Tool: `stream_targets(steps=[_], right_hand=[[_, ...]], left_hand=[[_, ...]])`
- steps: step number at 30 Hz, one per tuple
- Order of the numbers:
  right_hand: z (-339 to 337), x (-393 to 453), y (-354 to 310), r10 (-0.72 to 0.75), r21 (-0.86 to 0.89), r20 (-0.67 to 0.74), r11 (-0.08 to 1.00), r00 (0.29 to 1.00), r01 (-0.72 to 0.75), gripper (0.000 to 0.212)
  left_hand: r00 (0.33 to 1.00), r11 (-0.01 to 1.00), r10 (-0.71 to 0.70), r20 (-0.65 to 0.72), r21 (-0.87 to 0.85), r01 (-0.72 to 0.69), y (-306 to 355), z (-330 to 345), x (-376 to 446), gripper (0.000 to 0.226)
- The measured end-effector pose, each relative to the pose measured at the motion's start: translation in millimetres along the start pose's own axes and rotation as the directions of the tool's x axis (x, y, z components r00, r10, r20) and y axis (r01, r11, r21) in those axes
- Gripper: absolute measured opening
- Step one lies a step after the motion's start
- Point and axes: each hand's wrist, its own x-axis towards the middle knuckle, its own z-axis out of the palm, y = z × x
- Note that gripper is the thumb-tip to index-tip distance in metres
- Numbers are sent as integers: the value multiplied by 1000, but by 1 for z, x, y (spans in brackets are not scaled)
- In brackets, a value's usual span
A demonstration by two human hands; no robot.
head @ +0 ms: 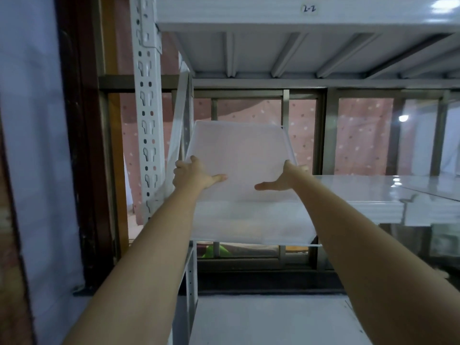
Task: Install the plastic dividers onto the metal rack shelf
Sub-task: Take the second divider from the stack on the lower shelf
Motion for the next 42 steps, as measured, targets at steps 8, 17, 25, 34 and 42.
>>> stream_targets(steps=[8, 17, 25, 34, 42], right_hand=[[-5, -97, -6, 34, 57, -67, 998, 997, -30, 123], [13, -167, 7, 39, 39, -64, 999, 997, -37, 133], [15, -203, 14, 53, 11, -97, 999, 994, -52, 128], [2, -217, 28, 35, -29, -130, 999, 991, -40, 129], [-12, -230, 72, 115, 2, -147, 993, 982, -116, 133]], left_hand=[[998, 995, 60, -3, -84, -60, -33, -14, -55, 114], [994, 990, 109, -19, -92, -110, -57, -15, -109, 118], [993, 990, 115, 29, -84, -112, -66, -20, -145, 127], [992, 988, 130, -1, -81, -129, -51, -32, -166, 126], [977, 972, 209, 50, -116, -202, -13, -18, -190, 125]])
